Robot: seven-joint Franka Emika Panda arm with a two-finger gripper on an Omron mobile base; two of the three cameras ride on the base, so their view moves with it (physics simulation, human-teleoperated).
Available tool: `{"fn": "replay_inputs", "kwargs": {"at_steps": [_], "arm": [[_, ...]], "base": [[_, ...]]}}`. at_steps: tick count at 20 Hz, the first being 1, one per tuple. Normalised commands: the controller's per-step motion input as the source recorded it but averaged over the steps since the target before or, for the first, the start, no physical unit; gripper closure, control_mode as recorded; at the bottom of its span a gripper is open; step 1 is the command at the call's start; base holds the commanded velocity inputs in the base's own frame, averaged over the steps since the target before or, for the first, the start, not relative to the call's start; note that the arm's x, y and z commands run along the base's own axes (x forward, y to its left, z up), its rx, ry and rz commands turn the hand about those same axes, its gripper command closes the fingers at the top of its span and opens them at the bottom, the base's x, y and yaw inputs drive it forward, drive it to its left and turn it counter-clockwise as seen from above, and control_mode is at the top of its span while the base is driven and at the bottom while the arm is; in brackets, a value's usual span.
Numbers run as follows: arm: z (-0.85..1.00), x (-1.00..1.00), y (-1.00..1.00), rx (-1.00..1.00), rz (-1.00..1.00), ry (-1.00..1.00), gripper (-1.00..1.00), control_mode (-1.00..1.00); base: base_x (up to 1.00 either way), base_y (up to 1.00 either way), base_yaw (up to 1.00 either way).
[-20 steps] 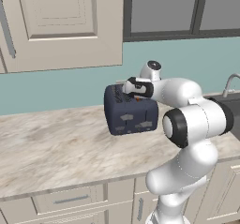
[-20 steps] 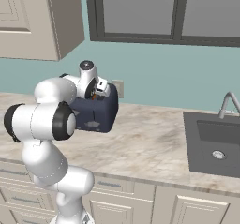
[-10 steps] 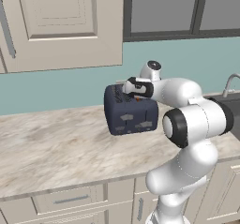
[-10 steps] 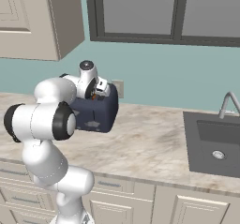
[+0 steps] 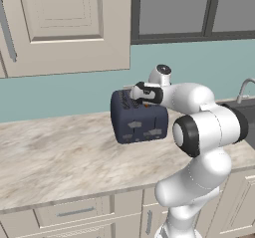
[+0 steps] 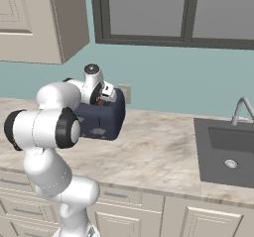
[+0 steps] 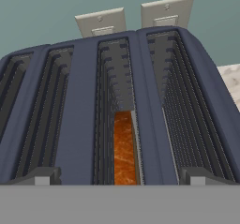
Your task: Start the toaster. Once the lever pops up, take the bread to the plate on the dining counter.
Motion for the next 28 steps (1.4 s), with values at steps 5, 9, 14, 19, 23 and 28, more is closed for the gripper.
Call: {"fn": "replay_inputs", "kwargs": {"at_steps": [5, 9, 14, 19, 23, 28], "arm": [[0.0, 0.0, 0.0, 0.0, 0.0, 0.0, -1.0, -1.0], [0.0, 0.0, 0.0, 0.0, 0.0, 0.0, -1.0, -1.0], [0.0, 0.0, 0.0, 0.0, 0.0, 0.0, -1.0, -1.0], [0.0, 0.0, 0.0, 0.0, 0.0, 0.0, -1.0, -1.0], [0.0, 0.0, 0.0, 0.0, 0.0, 0.0, -1.0, -1.0], [0.0, 0.0, 0.0, 0.0, 0.0, 0.0, -1.0, -1.0]], "base": [[0.0, 0.0, 0.0], [0.0, 0.0, 0.0], [0.0, 0.0, 0.0], [0.0, 0.0, 0.0], [0.0, 0.0, 0.0], [0.0, 0.0, 0.0]]}}
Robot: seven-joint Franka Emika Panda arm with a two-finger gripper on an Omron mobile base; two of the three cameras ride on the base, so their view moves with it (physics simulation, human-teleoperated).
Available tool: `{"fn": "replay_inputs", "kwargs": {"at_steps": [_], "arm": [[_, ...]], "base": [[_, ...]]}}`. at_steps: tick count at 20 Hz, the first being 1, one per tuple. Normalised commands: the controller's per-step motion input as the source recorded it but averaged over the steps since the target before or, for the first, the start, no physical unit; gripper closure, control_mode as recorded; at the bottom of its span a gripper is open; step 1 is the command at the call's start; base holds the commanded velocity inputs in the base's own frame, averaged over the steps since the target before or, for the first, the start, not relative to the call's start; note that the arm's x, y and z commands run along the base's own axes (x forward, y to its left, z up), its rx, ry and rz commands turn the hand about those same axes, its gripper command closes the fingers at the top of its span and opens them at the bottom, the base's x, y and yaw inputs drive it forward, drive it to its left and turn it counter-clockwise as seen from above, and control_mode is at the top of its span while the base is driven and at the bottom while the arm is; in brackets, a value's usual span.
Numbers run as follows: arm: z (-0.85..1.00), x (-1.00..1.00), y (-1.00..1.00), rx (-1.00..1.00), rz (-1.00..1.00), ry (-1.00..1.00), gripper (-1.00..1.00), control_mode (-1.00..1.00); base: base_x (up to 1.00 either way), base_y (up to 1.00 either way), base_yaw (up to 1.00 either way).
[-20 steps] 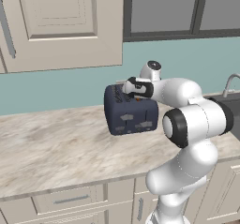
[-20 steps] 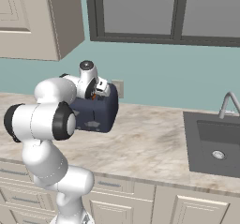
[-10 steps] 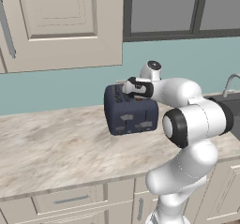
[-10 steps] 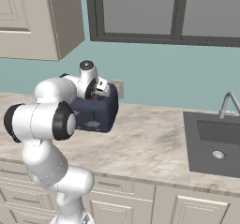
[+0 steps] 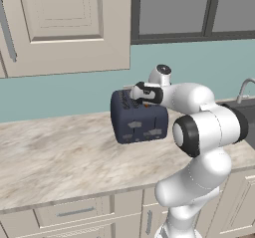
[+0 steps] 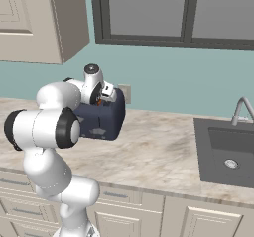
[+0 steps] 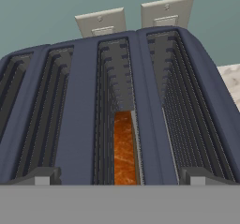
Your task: Start the toaster. Once the lever pops up, take the bread to the plate on the dining counter.
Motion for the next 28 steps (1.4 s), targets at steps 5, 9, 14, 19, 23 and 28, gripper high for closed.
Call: {"fn": "replay_inputs", "kwargs": {"at_steps": [5, 9, 14, 19, 23, 28], "arm": [[0.0, 0.0, 0.0, 0.0, 0.0, 0.0, -1.0, -1.0], [0.0, 0.0, 0.0, 0.0, 0.0, 0.0, -1.0, -1.0], [0.0, 0.0, 0.0, 0.0, 0.0, 0.0, -1.0, -1.0], [0.0, 0.0, 0.0, 0.0, 0.0, 0.0, -1.0, -1.0], [0.0, 0.0, 0.0, 0.0, 0.0, 0.0, -1.0, -1.0], [0.0, 0.0, 0.0, 0.0, 0.0, 0.0, -1.0, -1.0]], "base": [[0.0, 0.0, 0.0], [0.0, 0.0, 0.0], [0.0, 0.0, 0.0], [0.0, 0.0, 0.0], [0.0, 0.0, 0.0], [0.0, 0.0, 0.0]]}}
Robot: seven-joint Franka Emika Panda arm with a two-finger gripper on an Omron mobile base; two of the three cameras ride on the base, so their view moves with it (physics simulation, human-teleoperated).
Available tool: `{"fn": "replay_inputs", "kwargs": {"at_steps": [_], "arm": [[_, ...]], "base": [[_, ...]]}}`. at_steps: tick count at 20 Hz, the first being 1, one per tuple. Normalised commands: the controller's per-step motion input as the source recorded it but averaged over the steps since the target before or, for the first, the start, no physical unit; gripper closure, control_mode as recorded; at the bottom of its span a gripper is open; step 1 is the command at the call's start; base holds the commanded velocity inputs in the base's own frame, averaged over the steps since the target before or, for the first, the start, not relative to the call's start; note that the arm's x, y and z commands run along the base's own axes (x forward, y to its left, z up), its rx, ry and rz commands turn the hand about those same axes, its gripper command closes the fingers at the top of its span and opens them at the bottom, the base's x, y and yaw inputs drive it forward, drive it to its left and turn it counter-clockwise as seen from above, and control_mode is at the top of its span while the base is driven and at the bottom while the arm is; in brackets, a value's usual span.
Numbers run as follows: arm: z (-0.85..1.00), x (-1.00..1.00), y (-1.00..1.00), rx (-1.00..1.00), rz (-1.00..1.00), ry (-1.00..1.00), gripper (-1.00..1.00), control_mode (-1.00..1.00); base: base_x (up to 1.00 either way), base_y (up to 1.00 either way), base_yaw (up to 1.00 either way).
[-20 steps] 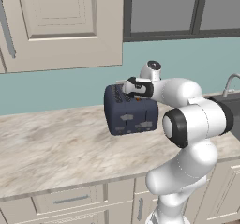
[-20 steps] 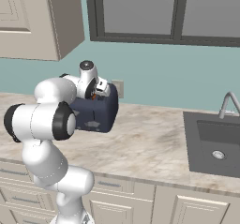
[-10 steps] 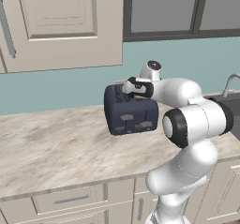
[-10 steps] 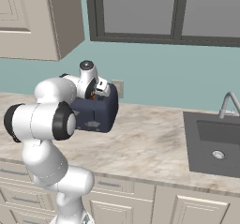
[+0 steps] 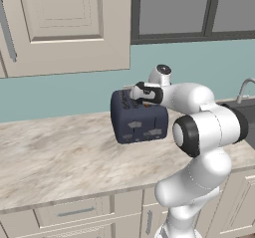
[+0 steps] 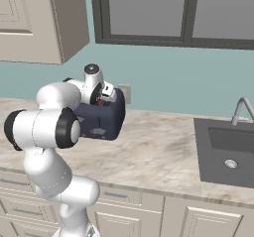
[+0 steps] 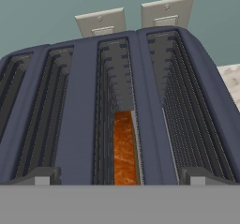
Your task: Start the toaster. Once the lever pops up, take the bread to the plate on the dining counter.
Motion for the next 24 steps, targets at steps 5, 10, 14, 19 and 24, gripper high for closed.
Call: {"fn": "replay_inputs", "kwargs": {"at_steps": [5, 10, 14, 19, 24], "arm": [[0.0, 0.0, 0.0, 0.0, 0.0, 0.0, -1.0, -1.0], [0.0, 0.0, 0.0, 0.0, 0.0, 0.0, -1.0, -1.0], [0.0, 0.0, 0.0, 0.0, 0.0, 0.0, -1.0, -1.0], [0.0, 0.0, 0.0, 0.0, 0.0, 0.0, -1.0, -1.0], [0.0, 0.0, 0.0, 0.0, 0.0, 0.0, -1.0, -1.0]], "base": [[0.0, 0.0, 0.0], [0.0, 0.0, 0.0], [0.0, 0.0, 0.0], [0.0, 0.0, 0.0], [0.0, 0.0, 0.0]]}}
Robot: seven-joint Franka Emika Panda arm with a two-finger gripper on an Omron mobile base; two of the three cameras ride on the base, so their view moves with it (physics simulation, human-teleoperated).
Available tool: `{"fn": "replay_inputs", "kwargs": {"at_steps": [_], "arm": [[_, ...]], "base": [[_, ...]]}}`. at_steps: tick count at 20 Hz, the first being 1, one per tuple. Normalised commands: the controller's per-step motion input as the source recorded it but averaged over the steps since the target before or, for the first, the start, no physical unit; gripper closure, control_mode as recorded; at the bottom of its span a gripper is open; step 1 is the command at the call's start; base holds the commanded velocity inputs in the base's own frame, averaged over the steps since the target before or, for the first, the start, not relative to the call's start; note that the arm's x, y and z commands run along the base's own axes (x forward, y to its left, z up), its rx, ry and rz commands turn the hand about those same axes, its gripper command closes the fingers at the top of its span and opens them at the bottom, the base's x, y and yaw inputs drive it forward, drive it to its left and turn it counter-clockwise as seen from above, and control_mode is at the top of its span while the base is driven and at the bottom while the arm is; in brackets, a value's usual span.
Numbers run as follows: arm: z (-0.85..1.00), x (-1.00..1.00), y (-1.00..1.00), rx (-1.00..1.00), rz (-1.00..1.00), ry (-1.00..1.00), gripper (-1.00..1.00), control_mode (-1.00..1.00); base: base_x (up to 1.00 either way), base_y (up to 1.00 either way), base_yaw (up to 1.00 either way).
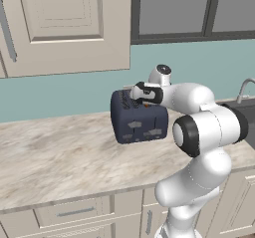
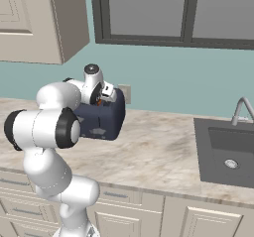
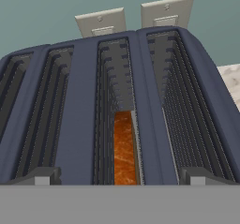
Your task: Start the toaster. Once the lever pops up, take the bread to the plate on the dining counter.
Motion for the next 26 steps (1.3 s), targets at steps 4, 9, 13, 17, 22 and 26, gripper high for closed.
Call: {"fn": "replay_inputs", "kwargs": {"at_steps": [4, 9, 13, 17, 22, 26], "arm": [[0.0, 0.0, 0.0, 0.0, 0.0, 0.0, -1.0, -1.0], [0.0, 0.0, 0.0, 0.0, 0.0, 0.0, -1.0, -1.0], [0.0, 0.0, 0.0, 0.0, 0.0, 0.0, -1.0, -1.0], [0.0, 0.0, 0.0, 0.0, 0.0, 0.0, -1.0, -1.0], [0.0, 0.0, 0.0, 0.0, 0.0, 0.0, -1.0, -1.0], [0.0, 0.0, 0.0, 0.0, 0.0, 0.0, -1.0, -1.0]], "base": [[0.0, 0.0, 0.0], [0.0, 0.0, 0.0], [0.0, 0.0, 0.0], [0.0, 0.0, 0.0], [0.0, 0.0, 0.0], [0.0, 0.0, 0.0]]}}
